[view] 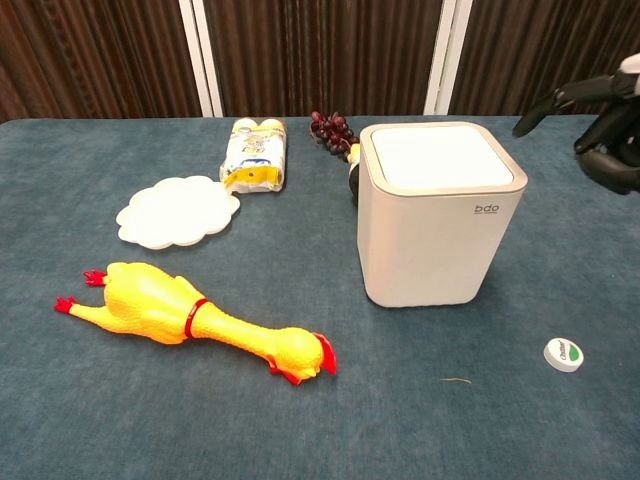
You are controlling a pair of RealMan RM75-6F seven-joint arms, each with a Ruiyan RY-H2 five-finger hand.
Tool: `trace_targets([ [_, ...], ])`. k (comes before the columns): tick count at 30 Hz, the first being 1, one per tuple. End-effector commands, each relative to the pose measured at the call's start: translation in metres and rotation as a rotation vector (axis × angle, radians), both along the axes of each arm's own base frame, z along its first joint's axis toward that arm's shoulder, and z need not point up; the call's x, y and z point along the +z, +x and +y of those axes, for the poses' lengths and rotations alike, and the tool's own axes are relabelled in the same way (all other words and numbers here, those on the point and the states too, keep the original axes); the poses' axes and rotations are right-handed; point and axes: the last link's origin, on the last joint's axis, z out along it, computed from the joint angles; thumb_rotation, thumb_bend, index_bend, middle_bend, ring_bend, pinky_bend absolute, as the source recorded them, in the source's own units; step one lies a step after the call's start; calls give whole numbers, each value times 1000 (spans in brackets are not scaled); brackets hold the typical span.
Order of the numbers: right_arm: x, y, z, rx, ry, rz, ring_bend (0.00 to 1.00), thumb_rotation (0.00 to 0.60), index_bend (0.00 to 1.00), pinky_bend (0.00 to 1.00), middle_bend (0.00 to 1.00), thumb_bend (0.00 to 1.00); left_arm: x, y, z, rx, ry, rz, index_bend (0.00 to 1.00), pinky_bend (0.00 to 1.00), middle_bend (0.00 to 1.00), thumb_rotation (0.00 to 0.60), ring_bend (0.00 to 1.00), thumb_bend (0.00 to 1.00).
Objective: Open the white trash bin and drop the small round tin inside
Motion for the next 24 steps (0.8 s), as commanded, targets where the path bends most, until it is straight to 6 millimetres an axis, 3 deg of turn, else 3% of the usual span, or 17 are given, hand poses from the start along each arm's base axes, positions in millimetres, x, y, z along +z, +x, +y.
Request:
trace_targets([
  [1,-10,3,-6,-6,26,11,839,600,331,814,792,698,0,0,0,-1,1,-2,225,276,161,600,204,409],
  [12,-33,4,-21,-48,72,33,839,600,334,814,792,699,2,0,0,-2,7,-10,231,276,161,600,205,411],
  [24,-29,2,-17,-57,73,25,839,600,334,814,792,699,2,0,0,-3,4,-10,231,276,162,600,204,411],
])
